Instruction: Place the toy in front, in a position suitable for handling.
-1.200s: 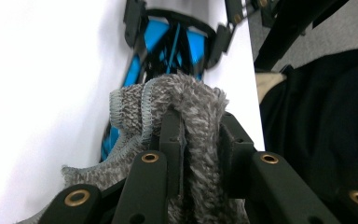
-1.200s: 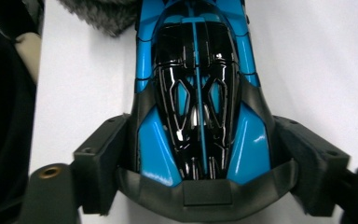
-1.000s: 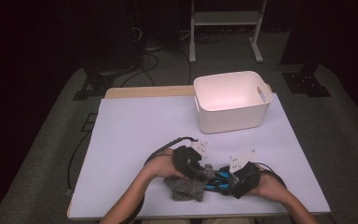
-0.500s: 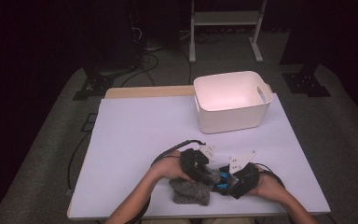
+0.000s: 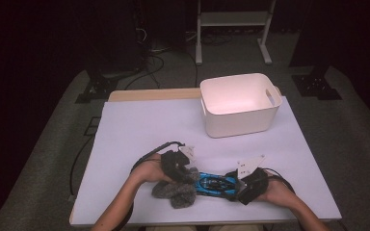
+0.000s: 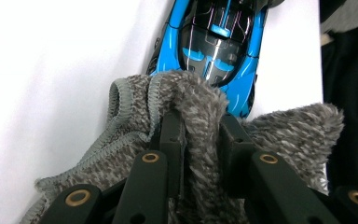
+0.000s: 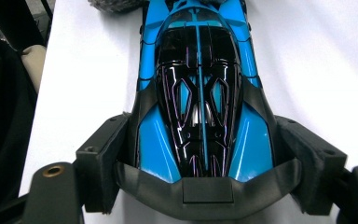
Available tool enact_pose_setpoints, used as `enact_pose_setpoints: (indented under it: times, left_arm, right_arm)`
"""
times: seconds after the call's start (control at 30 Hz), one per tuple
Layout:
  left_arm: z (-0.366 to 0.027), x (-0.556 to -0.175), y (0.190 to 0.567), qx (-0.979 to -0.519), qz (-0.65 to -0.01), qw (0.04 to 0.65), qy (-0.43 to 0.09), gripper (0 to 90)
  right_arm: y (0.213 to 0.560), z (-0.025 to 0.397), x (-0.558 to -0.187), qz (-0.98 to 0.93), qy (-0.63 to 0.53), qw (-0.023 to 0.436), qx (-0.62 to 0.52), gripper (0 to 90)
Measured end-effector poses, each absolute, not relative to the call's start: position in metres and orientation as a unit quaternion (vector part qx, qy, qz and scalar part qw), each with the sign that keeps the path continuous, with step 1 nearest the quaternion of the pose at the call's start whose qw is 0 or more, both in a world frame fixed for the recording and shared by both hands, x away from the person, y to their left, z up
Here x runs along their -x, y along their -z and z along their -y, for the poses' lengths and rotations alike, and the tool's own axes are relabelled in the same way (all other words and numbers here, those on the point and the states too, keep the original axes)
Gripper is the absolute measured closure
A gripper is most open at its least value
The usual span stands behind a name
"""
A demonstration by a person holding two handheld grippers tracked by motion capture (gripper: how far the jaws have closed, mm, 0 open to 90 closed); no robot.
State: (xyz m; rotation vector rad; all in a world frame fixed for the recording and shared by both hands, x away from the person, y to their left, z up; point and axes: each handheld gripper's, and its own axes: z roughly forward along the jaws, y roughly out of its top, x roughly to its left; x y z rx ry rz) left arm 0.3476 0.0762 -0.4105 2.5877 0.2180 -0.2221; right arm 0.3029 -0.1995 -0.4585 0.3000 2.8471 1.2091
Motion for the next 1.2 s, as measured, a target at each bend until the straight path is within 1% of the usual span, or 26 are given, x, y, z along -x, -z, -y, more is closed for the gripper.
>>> enact_pose_setpoints:
  times: [0.13, 0.17, 0.4, 0.53, 0.7, 0.73, 0.93, 0.97, 1.0, 1.07, 1.1, 1.13, 1.17, 1.2]
  left_arm:
    - [-0.064, -0.347, 0.408, -0.958, -0.067, 0.267, 0.085, 75.0]
    - [-0.055, -0.347, 0.405, -0.959, -0.057, 0.265, 0.083, 75.0]
    - [-0.022, -0.346, 0.402, -0.957, -0.029, 0.277, 0.082, 74.9]
    - [-0.024, -0.346, 0.402, -0.958, -0.031, 0.274, 0.082, 74.9]
    - [-0.041, -0.344, 0.405, -0.963, -0.044, 0.256, 0.074, 75.0]
    - [-0.052, -0.344, 0.403, -0.963, -0.053, 0.254, 0.071, 75.0]
    - [-0.095, -0.346, 0.378, -0.952, -0.084, 0.291, 0.048, 75.1]
    - [-0.095, -0.346, 0.378, -0.952, -0.084, 0.291, 0.048, 75.1]
    - [-0.111, -0.345, 0.368, -0.949, -0.092, 0.298, 0.038, 75.1]
    - [-0.126, -0.344, 0.359, -0.947, -0.103, 0.304, 0.027, 75.1]
    - [-0.126, -0.344, 0.359, -0.947, -0.103, 0.304, 0.027, 75.1]
    - [-0.142, -0.342, 0.35, -0.944, -0.115, 0.31, 0.016, 75.1]
    - [-0.142, -0.342, 0.35, -0.944, -0.115, 0.31, 0.016, 75.1]
    - [-0.157, -0.34, 0.343, -0.941, -0.124, 0.314, 0.005, 75.1]
  right_arm:
    - [0.459, 0.198, -0.304, -0.916, -0.389, 0.016, -0.095, 23.4]
    - [0.459, 0.197, -0.304, -0.916, -0.389, 0.016, -0.095, 23.4]
    - [0.459, 0.196, -0.303, -0.915, -0.391, 0.015, -0.096, 23.5]
    - [0.459, 0.199, -0.304, -0.915, -0.392, 0.017, -0.093, 23.5]
    - [0.459, 0.198, -0.304, -0.917, -0.387, 0.016, -0.092, 23.5]
    - [0.459, 0.198, -0.304, -0.917, -0.387, 0.018, -0.091, 23.5]
    - [0.459, 0.199, -0.304, -0.917, -0.387, 0.015, -0.093, 23.5]
    - [0.459, 0.199, -0.304, -0.917, -0.387, 0.015, -0.093, 23.5]
    - [0.459, 0.199, -0.304, -0.917, -0.387, 0.014, -0.093, 23.5]
    - [0.459, 0.199, -0.304, -0.917, -0.388, 0.014, -0.093, 23.5]
    - [0.459, 0.199, -0.304, -0.917, -0.388, 0.014, -0.093, 23.5]
    - [0.459, 0.199, -0.304, -0.917, -0.387, 0.014, -0.093, 23.5]
    - [0.459, 0.199, -0.304, -0.917, -0.387, 0.014, -0.093, 23.5]
    - [0.459, 0.199, -0.304, -0.917, -0.388, 0.013, -0.094, 23.5]
